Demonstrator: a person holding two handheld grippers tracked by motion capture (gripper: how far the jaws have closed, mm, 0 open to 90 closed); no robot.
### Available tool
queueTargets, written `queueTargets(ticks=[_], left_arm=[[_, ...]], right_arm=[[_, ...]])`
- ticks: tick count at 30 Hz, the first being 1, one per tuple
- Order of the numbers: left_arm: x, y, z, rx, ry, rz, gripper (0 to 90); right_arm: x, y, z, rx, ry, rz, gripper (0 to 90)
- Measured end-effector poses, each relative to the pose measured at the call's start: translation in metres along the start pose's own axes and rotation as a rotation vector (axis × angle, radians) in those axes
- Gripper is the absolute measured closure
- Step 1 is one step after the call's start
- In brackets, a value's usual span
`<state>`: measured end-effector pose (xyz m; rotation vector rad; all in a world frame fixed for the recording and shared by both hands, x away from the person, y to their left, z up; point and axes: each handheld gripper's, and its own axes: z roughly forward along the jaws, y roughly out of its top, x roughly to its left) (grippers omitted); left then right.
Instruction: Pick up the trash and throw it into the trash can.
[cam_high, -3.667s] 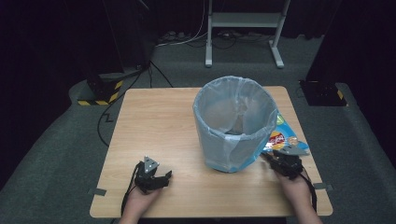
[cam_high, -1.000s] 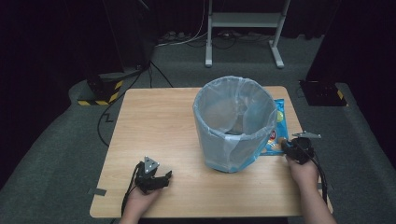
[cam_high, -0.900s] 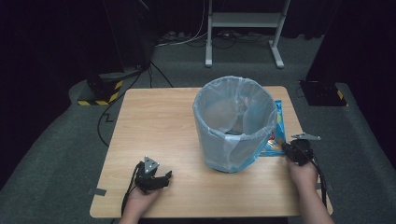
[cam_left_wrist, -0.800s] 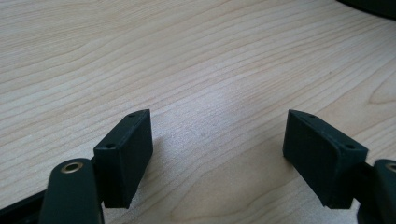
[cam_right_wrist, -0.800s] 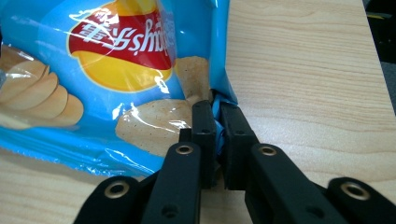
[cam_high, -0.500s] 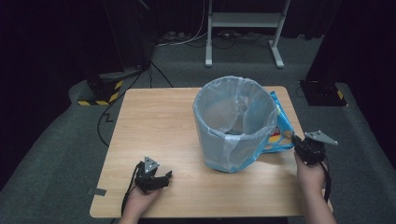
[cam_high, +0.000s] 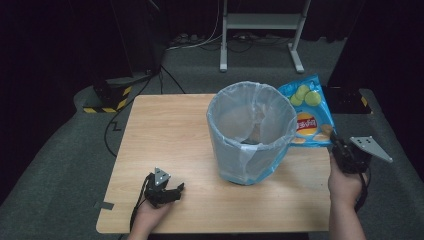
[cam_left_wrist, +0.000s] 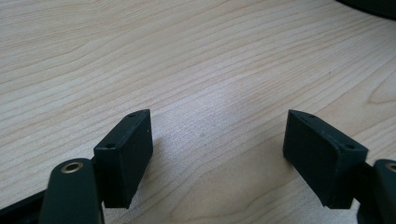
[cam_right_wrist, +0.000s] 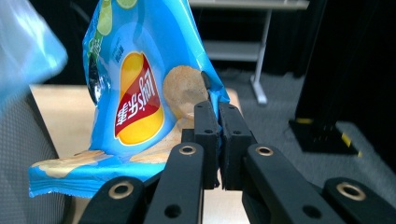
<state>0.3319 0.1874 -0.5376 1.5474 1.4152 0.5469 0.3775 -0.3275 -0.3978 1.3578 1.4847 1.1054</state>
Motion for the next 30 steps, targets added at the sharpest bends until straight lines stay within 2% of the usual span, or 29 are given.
queueTargets(ticks=[1,3,4,5,6,10,19,30], left_arm=[[0.0,0.0,0.0,0.0,0.0,0.0,24.2],[0.0,0.0,0.0,0.0,0.0,0.0,24.2],[0.0,0.0,0.0,0.0,0.0,0.0,24.2],[0.0,0.0,0.0,0.0,0.0,0.0,24.2],[0.0,0.0,0.0,0.0,0.0,0.0,24.2],[0.0,0.0,0.0,0.0,0.0,0.0,24.2],[0.0,0.0,0.0,0.0,0.0,0.001,24.2],[0.0,0.0,0.0,0.0,0.0,0.0,24.2]], right_arm=[[0.0,0.008,-0.006,-0.042,-0.012,0.002,87.9],[0.001,0.016,-0.012,-0.076,-0.02,0.004,87.8],[0.001,0.016,-0.012,-0.076,-0.02,0.004,87.8],[0.001,0.023,-0.017,-0.107,-0.025,0.007,87.8],[0.001,0.023,-0.017,-0.107,-0.025,0.007,87.8],[0.003,0.04,-0.031,-0.179,-0.049,-0.003,87.8],[0.011,0.057,-0.042,-0.254,-0.057,0.0,87.8],[0.017,0.077,-0.044,-0.311,-0.076,-0.009,87.8]])
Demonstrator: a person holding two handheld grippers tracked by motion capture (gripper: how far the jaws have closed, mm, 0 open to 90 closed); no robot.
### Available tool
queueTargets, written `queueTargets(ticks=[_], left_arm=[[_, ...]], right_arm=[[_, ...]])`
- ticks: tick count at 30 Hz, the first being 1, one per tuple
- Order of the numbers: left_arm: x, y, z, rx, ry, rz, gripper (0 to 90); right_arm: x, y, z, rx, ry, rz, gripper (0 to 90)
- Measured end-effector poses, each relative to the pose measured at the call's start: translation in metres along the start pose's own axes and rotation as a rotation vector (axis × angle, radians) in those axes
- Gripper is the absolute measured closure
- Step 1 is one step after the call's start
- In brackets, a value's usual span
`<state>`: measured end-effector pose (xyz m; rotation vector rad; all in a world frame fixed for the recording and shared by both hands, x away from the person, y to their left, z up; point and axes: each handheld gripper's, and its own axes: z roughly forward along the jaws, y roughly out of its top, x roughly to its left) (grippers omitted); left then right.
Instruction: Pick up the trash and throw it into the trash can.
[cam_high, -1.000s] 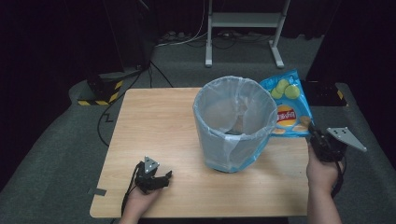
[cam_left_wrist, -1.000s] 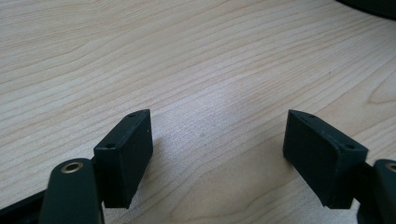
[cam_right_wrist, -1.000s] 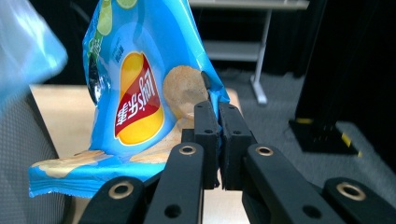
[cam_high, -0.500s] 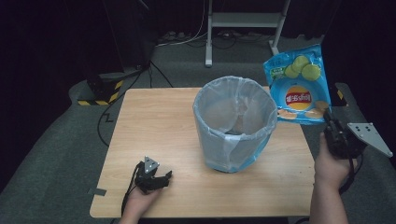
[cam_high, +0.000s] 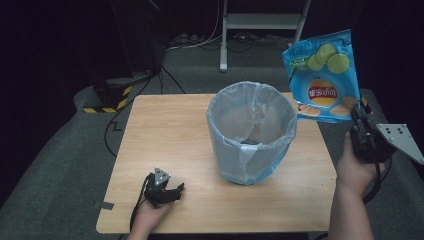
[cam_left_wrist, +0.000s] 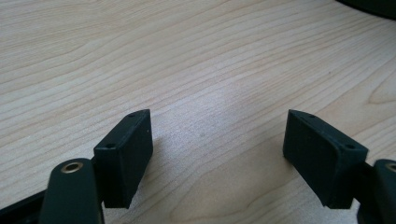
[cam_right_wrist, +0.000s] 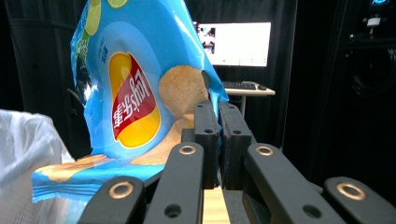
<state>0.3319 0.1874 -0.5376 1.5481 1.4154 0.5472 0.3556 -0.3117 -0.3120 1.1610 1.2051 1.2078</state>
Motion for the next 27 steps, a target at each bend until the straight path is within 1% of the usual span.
queueTargets(ticks=[6,9,11,12,17,19,21,23,27], left_arm=[[0.0,0.0,0.0,0.0,0.0,0.0,24.2],[0.0,0.0,0.0,-0.001,0.0,0.0,24.2],[0.0,0.0,0.0,-0.001,0.0,0.0,24.2],[0.0,0.0,0.0,-0.001,0.0,0.0,24.2],[0.0,0.0,0.0,0.0,0.0,0.0,24.2],[0.0,0.0,0.0,0.0,0.0,0.0,24.2],[0.0,0.0,0.0,-0.001,0.0,-0.001,24.1],[0.0,0.0,0.0,-0.001,0.0,-0.001,24.2],[0.0,0.0,0.0,-0.001,0.0,-0.001,24.2]], right_arm=[[0.002,0.006,0.006,-0.016,-0.004,0.005,87.8],[0.004,0.007,0.007,-0.018,0.004,0.013,87.8],[0.008,0.009,0.008,-0.028,0.009,0.022,87.7],[0.008,0.009,0.008,-0.028,0.009,0.022,87.7],[0.016,0.014,0.01,-0.041,0.024,0.019,87.7],[0.02,0.018,0.011,-0.048,0.023,0.014,87.7],[0.022,0.02,0.012,-0.053,0.034,0.02,87.7],[0.026,0.022,0.012,-0.059,0.043,0.015,87.7],[0.04,0.025,0.011,-0.06,0.087,0.011,87.7]])
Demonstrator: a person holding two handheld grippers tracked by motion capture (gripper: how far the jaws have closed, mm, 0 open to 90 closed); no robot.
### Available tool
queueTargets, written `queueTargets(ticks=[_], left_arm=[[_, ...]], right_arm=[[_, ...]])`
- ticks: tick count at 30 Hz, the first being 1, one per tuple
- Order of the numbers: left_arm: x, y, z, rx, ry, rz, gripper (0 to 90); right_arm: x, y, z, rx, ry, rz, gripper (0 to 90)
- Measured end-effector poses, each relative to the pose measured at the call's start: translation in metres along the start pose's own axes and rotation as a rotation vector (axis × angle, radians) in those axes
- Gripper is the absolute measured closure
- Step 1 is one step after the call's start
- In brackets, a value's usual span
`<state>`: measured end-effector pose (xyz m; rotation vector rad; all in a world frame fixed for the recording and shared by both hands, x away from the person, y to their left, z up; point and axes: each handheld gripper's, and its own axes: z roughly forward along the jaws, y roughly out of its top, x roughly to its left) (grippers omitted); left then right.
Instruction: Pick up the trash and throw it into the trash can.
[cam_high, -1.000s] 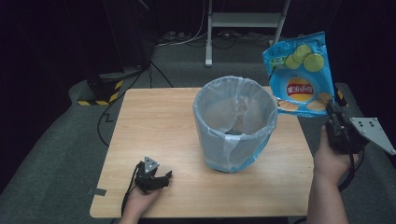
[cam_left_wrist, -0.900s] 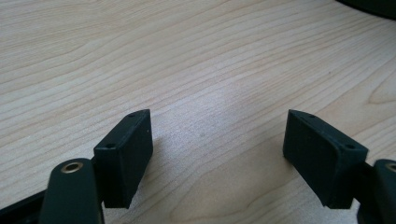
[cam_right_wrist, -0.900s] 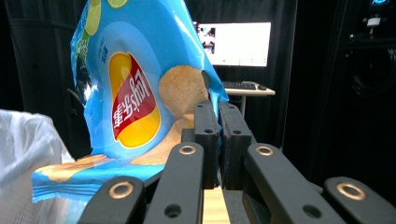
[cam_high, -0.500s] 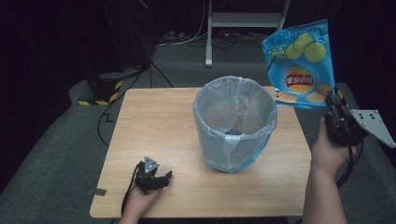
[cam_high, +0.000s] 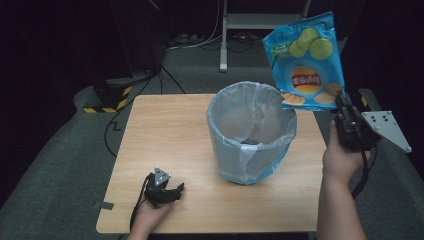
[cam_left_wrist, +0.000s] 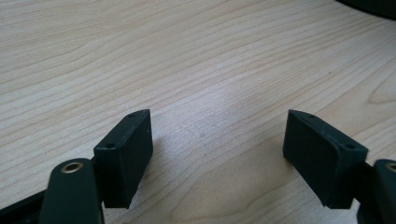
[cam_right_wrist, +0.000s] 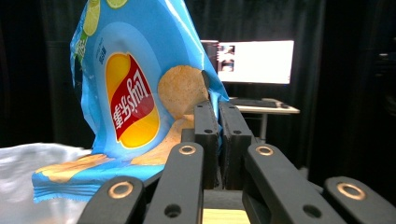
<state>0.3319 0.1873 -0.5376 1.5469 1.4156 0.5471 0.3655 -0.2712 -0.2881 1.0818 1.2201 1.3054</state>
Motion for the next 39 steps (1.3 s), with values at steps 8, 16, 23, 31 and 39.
queueTargets(ticks=[8,16,23,31,39], left_arm=[[0.0,0.0,0.0,0.003,0.0,0.004,24.2],[-0.001,0.0,0.001,-0.015,0.0,-0.012,24.8],[-0.001,0.0,0.0,-0.006,-0.005,-0.006,24.8],[-0.001,0.0,0.0,-0.006,-0.005,-0.006,24.8],[0.0,0.0,-0.001,0.006,-0.005,0.009,24.7]], right_arm=[[0.036,-0.006,0.002,0.015,0.119,0.004,87.4],[0.059,-0.009,0.0,0.018,0.201,0.019,87.1],[0.072,-0.009,-0.001,0.024,0.242,0.015,86.7],[0.074,-0.009,0.002,0.056,0.273,0.01,81.4],[0.071,-0.01,0.003,0.074,0.285,0.019,61.1]])
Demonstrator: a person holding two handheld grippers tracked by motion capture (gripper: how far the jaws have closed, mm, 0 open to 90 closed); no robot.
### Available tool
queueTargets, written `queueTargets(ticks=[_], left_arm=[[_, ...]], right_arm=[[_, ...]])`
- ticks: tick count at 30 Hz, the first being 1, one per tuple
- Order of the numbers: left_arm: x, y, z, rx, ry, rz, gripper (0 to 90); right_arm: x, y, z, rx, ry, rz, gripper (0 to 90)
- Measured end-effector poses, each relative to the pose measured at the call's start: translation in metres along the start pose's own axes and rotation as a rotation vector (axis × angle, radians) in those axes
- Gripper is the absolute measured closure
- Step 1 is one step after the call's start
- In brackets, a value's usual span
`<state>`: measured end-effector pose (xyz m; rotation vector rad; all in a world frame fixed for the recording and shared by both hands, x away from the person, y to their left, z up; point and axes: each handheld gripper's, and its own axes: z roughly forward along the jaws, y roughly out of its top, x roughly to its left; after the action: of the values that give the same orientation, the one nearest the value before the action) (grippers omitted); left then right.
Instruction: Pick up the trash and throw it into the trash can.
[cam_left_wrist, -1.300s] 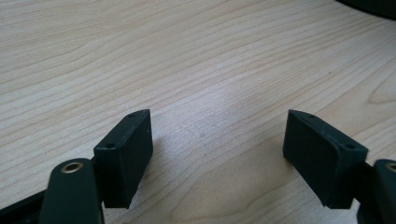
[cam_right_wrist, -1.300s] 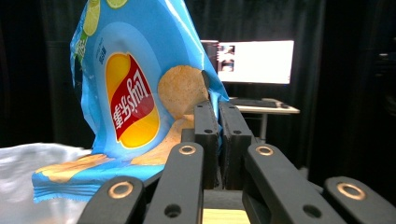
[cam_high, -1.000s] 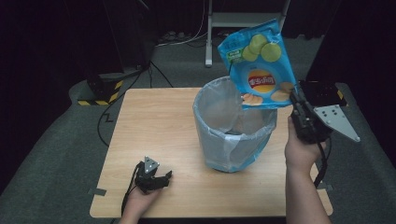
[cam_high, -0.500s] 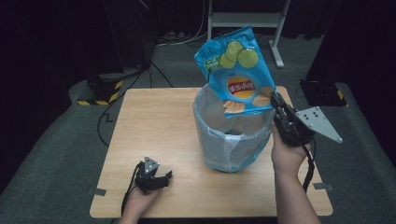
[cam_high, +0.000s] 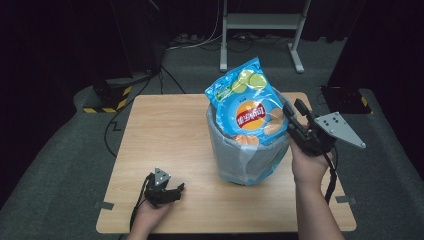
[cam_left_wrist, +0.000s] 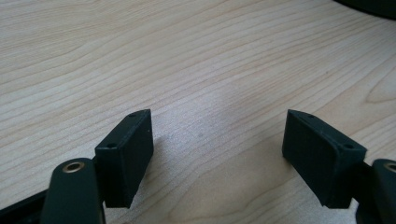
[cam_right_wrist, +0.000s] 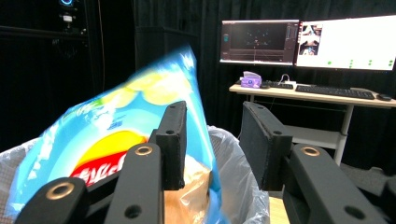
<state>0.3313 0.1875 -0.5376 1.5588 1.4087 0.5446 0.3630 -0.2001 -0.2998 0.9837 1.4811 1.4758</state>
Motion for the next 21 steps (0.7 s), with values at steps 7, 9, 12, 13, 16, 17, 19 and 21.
queueTargets(ticks=[7,9,12,13,16,17,19,21], left_arm=[[0.0,0.0,0.0,-0.004,0.0,-0.004,24.8],[0.0,0.0,0.0,-0.004,0.0,-0.004,24.8],[0.0,0.0,0.0,-0.003,0.0,-0.003,24.7],[0.0,0.0,0.0,0.001,-0.002,0.002,24.7],[0.0,0.0,0.0,0.008,-0.002,0.007,24.7],[0.001,0.0,-0.001,0.009,-0.002,0.009,24.7],[0.001,0.0,-0.001,0.009,-0.002,0.008,24.7],[0.0,0.0,0.0,0.002,-0.002,0.003,24.7]], right_arm=[[-0.002,0.0,-0.005,0.013,0.007,-0.014,64.9],[-0.002,0.0,-0.008,0.015,0.005,-0.022,66.3],[-0.009,-0.007,-0.026,0.021,-0.038,-0.061,74.6],[-0.012,-0.009,-0.03,0.027,-0.056,-0.071,75.4],[-0.021,-0.014,-0.034,0.046,-0.09,-0.068,77.0],[-0.029,-0.017,-0.032,0.076,-0.086,-0.052,77.1],[-0.029,-0.018,-0.028,0.1,-0.077,-0.056,77.1],[-0.026,-0.02,-0.021,0.121,-0.073,-0.072,77.1]])
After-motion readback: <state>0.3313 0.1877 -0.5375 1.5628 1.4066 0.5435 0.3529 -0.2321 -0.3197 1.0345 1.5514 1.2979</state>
